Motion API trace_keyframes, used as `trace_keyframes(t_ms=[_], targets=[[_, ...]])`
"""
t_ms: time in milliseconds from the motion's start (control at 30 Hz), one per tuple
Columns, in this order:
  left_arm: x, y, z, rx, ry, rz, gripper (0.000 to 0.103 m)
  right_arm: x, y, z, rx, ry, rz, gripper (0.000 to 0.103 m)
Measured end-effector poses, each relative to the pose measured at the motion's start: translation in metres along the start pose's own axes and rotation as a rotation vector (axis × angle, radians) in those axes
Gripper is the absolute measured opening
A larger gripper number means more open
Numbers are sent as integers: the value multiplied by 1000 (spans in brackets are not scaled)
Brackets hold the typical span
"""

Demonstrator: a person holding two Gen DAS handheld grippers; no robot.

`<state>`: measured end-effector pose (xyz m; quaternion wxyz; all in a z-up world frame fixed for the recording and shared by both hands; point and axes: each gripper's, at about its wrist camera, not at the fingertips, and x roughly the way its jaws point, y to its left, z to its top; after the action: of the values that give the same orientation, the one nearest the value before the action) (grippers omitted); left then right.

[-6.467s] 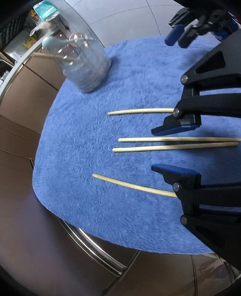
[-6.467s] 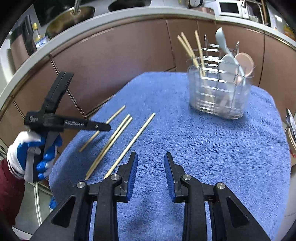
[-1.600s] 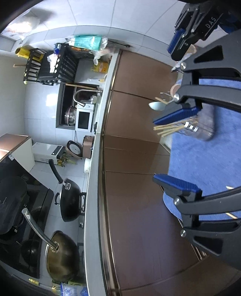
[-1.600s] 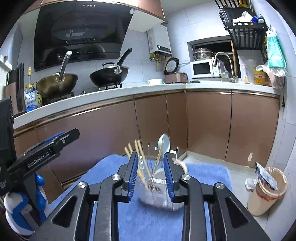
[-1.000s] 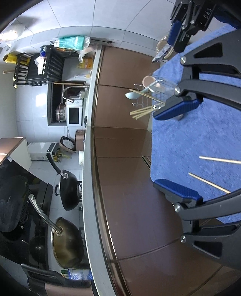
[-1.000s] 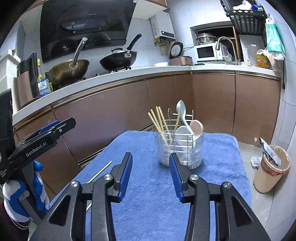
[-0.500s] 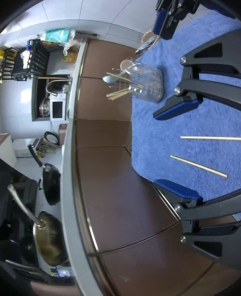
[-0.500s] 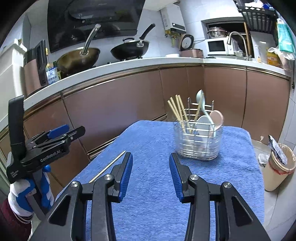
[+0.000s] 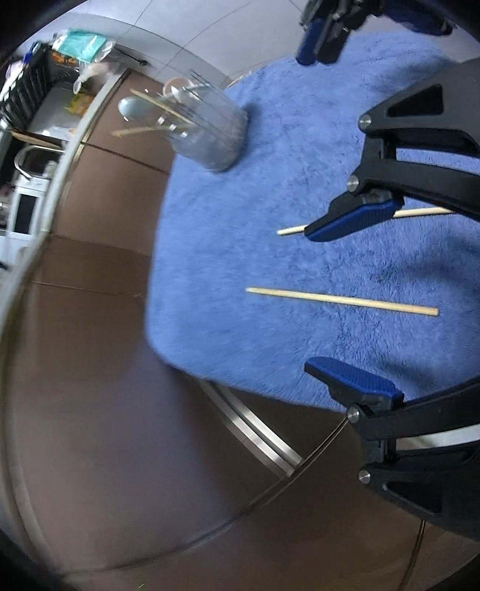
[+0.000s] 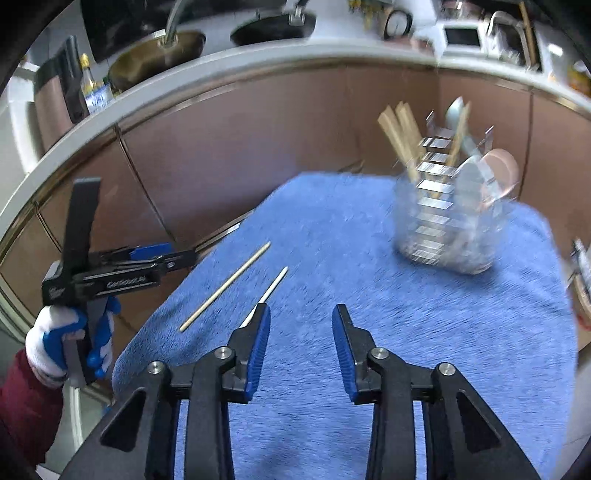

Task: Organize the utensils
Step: 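Move both open tools back toward the last two chopsticks, then grasp a chopstick with the left tool while the right tool grasps the last chopstick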

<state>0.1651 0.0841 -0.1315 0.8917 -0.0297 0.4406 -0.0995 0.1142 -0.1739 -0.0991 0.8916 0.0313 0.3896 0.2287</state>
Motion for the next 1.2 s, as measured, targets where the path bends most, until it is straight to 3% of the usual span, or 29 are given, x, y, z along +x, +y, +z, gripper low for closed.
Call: trace_keyframes(t_ms=[133, 300, 600, 933, 1200], targets=[[37, 9, 10, -14, 104, -55, 52, 39, 1, 11, 33, 104, 67, 28], [62, 9, 25, 5, 156, -89, 47, 76, 2, 22, 41, 189, 88, 25], [109, 3, 37, 42, 298, -118, 19, 143, 7, 42, 61, 331, 103, 20], [114, 9, 39, 33, 308, -141, 7, 200, 28, 55, 45, 452, 70, 14], [114, 9, 39, 13, 291, -148, 5, 223, 45, 52, 19, 488, 11, 11]])
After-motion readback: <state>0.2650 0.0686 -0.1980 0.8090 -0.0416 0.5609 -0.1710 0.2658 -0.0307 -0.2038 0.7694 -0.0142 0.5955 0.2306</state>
